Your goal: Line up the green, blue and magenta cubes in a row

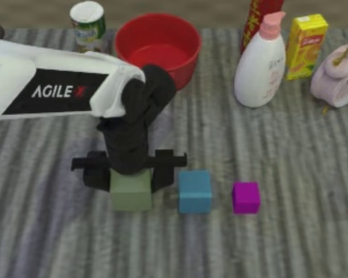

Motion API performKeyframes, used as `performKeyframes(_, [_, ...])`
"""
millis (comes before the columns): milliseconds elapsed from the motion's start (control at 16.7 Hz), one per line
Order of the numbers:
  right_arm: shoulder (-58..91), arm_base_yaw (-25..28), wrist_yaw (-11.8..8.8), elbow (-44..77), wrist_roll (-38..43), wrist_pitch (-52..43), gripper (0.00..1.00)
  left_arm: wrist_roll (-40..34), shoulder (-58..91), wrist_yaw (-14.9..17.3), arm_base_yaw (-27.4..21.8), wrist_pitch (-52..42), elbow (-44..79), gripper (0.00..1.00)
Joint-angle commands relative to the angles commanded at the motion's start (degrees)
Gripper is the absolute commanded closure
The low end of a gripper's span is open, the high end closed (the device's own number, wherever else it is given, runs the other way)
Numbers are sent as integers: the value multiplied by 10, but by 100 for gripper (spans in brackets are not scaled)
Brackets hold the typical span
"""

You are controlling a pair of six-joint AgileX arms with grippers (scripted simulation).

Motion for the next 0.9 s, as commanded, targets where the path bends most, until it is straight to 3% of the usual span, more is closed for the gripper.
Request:
performKeyframes(480, [0, 0, 0, 0, 0, 0, 0, 0, 0, 0, 0, 0, 0, 2])
performKeyframes(900, [0, 0, 0, 0, 0, 0, 0, 0, 0, 0, 0, 0, 0, 0])
